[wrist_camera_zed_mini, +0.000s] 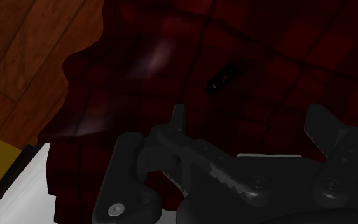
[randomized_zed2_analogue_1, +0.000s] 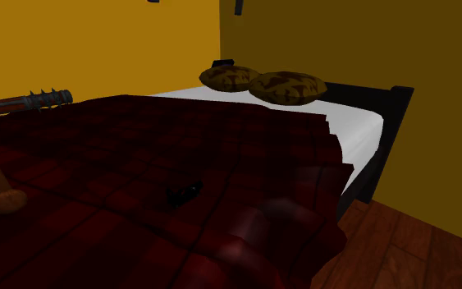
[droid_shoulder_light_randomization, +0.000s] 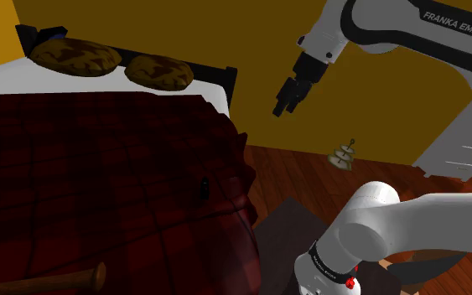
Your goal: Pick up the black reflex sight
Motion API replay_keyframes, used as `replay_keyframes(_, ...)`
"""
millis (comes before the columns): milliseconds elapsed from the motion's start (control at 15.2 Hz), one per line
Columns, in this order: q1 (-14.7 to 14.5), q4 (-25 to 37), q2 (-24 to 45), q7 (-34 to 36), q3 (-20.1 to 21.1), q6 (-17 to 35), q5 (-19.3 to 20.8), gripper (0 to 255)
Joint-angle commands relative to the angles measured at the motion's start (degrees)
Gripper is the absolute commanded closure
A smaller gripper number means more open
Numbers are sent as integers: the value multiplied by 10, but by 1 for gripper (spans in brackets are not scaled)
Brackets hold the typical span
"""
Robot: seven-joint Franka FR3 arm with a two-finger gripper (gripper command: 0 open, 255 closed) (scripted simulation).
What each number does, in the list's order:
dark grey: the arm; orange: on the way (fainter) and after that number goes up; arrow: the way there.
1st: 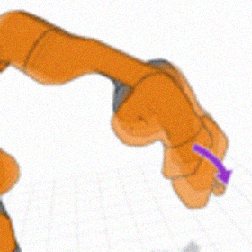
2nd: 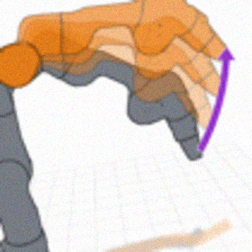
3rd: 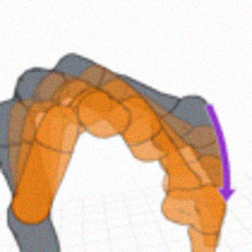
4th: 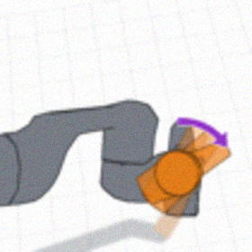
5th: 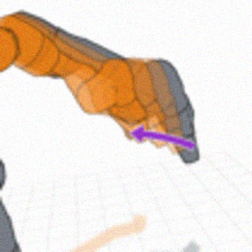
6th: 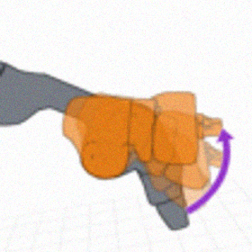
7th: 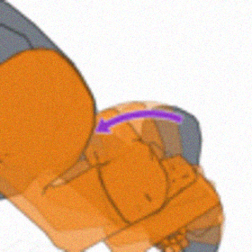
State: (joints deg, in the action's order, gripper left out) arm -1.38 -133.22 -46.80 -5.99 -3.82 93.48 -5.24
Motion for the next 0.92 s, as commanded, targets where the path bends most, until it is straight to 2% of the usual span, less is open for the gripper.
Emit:
replay_keyframes(0,0,0,0,0,0,0,0,0)
replay_keyframes(462,19,-94,38,122,70,131,-28,0)
replay_keyframes(858,34,-140,114,228,131,250,-47,0)
